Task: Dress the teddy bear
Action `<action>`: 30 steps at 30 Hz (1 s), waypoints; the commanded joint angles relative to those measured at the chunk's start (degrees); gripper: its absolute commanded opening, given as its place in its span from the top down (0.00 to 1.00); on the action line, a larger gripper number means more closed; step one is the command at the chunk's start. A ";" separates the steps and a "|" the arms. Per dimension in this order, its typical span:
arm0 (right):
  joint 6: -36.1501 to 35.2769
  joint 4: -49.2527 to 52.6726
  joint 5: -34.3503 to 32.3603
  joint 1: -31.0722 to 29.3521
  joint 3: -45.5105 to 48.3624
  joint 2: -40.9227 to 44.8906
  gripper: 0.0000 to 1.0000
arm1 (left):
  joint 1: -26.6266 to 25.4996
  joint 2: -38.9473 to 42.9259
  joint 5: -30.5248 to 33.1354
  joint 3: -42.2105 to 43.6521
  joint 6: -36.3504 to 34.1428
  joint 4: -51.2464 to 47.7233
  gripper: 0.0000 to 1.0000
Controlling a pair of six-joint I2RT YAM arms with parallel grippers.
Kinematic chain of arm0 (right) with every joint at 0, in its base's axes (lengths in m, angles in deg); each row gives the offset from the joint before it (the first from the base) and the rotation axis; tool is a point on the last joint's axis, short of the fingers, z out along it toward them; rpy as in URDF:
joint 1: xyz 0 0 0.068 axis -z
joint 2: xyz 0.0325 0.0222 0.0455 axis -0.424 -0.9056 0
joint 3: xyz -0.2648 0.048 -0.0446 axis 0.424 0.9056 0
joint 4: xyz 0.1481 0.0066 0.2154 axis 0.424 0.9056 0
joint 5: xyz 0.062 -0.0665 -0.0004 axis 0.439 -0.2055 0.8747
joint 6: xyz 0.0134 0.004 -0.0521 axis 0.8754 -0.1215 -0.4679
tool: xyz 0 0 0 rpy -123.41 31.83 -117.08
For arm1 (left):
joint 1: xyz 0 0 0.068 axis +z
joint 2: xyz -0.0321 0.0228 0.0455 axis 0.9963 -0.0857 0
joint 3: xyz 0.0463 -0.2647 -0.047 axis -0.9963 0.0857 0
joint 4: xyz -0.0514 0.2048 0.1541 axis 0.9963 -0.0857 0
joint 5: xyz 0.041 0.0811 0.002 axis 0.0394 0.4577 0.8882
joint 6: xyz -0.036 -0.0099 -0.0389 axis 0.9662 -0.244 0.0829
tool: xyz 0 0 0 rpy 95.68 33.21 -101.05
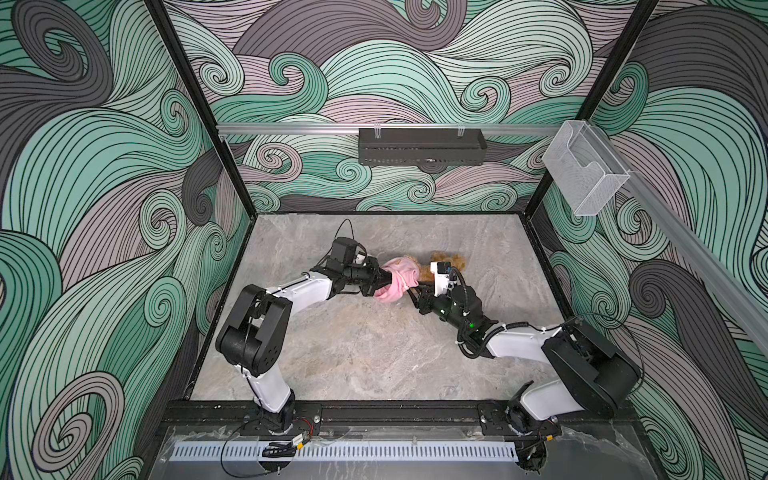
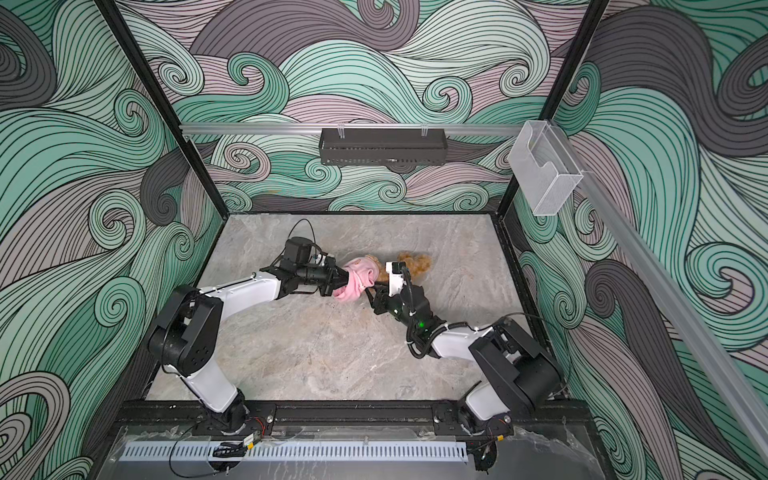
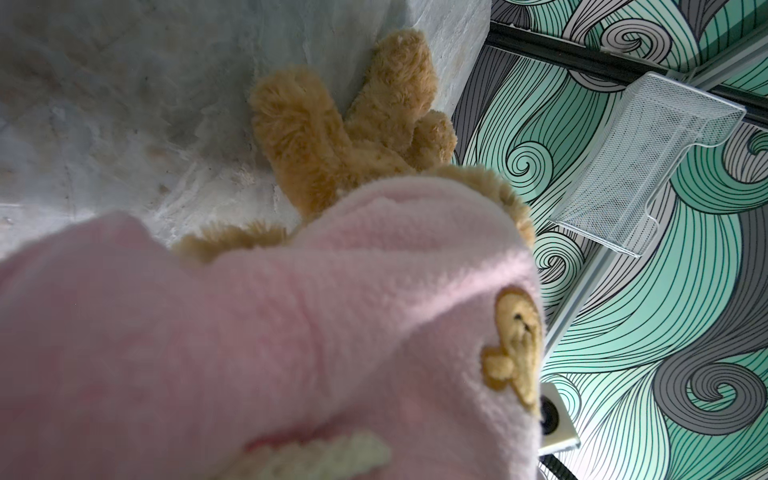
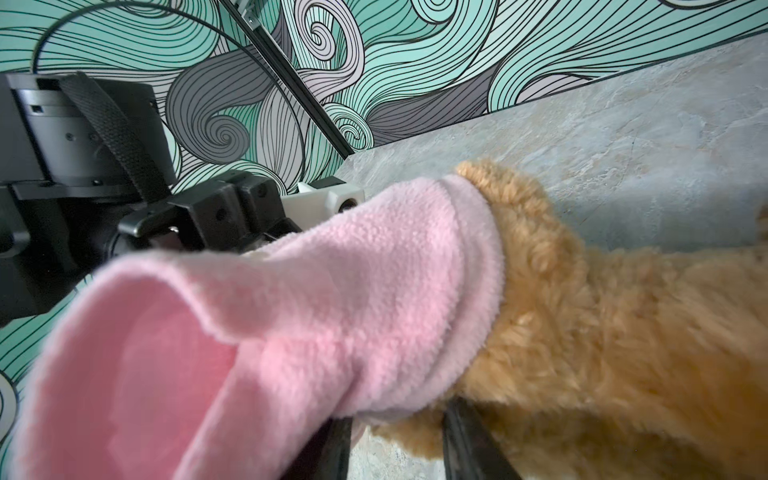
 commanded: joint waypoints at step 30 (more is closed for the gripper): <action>1.70 25.76 -8.89 5.33 -0.86 8.96 1.00 | -1.04 -2.85 -6.42 -5.48 -10.78 -5.31 1.00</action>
